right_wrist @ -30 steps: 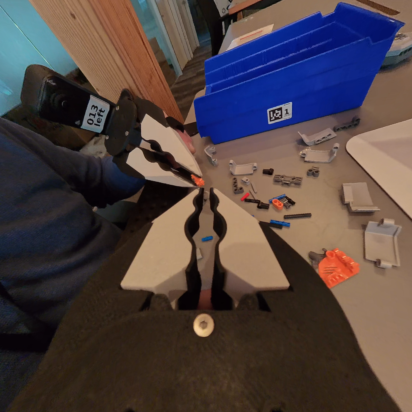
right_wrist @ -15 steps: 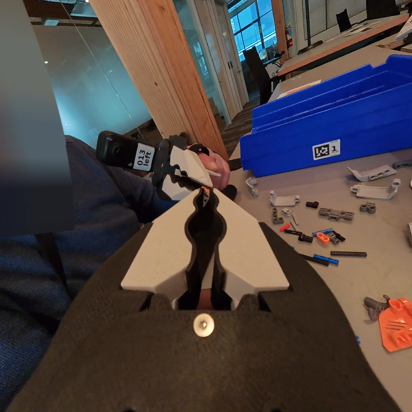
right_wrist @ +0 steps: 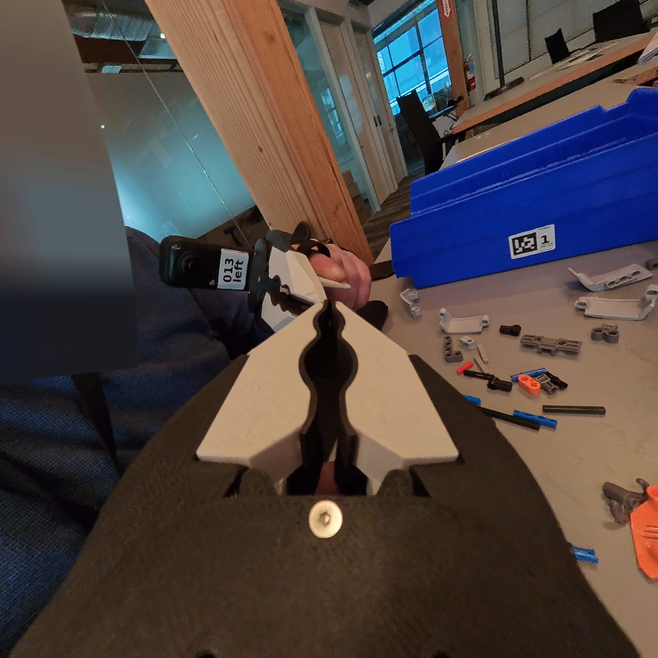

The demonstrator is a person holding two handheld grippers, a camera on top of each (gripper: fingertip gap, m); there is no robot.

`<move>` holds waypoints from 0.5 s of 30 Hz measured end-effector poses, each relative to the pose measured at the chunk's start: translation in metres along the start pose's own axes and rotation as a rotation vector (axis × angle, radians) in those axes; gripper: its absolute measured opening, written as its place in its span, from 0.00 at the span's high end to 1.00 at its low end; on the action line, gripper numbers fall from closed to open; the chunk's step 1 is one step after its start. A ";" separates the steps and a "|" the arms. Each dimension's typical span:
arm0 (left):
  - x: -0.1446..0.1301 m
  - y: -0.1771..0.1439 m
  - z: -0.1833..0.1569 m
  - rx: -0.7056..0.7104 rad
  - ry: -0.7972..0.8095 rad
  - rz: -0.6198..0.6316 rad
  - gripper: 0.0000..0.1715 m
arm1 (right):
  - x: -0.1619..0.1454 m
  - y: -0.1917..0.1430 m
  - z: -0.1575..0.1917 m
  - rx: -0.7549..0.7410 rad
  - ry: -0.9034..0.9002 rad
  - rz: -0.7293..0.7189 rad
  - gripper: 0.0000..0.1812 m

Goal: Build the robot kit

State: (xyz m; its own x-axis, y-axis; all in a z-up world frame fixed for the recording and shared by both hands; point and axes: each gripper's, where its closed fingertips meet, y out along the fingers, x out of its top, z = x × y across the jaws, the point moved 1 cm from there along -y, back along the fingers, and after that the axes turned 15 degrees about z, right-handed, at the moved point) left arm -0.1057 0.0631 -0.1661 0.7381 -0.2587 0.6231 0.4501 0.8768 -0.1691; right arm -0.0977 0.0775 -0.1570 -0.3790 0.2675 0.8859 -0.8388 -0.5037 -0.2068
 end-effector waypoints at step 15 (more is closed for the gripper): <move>-0.001 0.006 -0.002 -0.005 0.001 0.032 0.98 | 0.001 0.006 -0.006 -0.064 0.015 -0.008 1.00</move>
State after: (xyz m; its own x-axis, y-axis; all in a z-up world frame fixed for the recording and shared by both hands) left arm -0.1023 0.0677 -0.1691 0.7525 -0.2312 0.6167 0.4289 0.8826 -0.1925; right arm -0.1050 0.0793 -0.1600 -0.3780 0.2837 0.8813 -0.8649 -0.4478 -0.2268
